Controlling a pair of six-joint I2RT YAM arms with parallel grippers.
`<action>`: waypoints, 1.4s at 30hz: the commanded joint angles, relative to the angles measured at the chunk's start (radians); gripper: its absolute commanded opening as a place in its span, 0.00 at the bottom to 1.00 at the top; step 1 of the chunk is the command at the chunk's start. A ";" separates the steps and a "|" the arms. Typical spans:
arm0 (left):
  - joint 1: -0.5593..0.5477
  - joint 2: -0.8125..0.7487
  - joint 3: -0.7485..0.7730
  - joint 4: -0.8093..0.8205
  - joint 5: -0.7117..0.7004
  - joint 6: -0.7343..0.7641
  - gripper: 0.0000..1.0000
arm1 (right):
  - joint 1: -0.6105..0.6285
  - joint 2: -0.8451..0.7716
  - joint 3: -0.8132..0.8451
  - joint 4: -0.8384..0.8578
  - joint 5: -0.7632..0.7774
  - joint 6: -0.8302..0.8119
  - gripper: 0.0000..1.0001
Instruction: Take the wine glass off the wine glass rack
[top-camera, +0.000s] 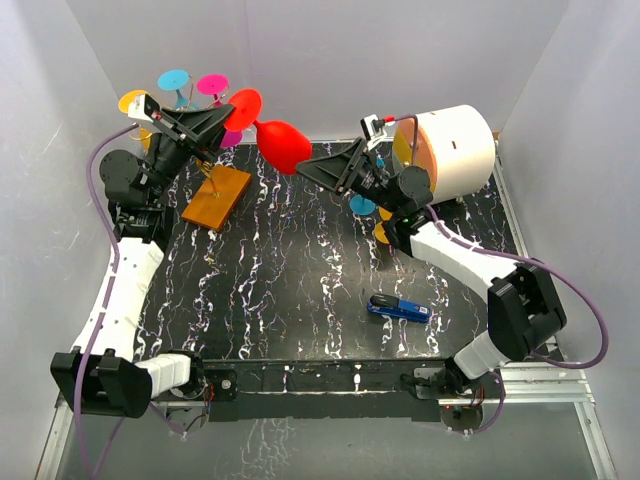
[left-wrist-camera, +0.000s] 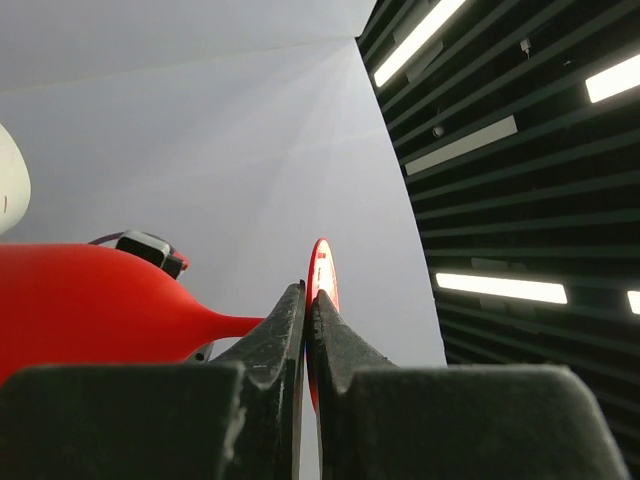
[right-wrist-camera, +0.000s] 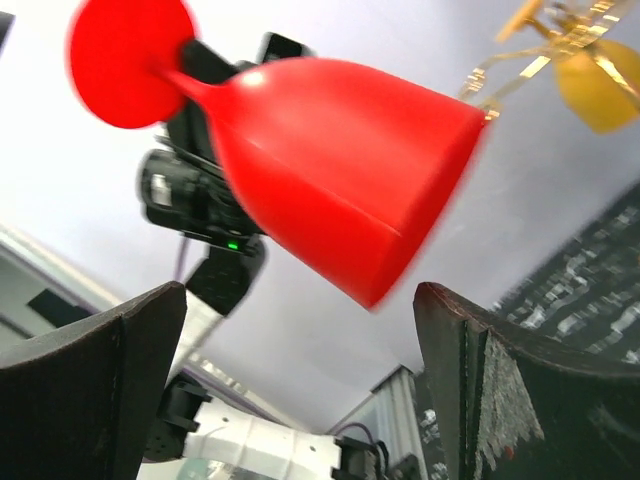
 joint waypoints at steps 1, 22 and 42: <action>-0.005 -0.043 -0.042 0.110 0.033 -0.069 0.00 | 0.040 0.015 0.091 0.250 0.062 0.060 0.95; -0.005 -0.165 -0.264 0.031 0.040 0.009 0.44 | 0.087 -0.176 -0.063 0.308 0.214 0.069 0.02; -0.005 -0.149 0.040 -0.802 -0.120 0.502 0.99 | 0.086 -0.672 0.033 -1.174 0.811 -0.713 0.00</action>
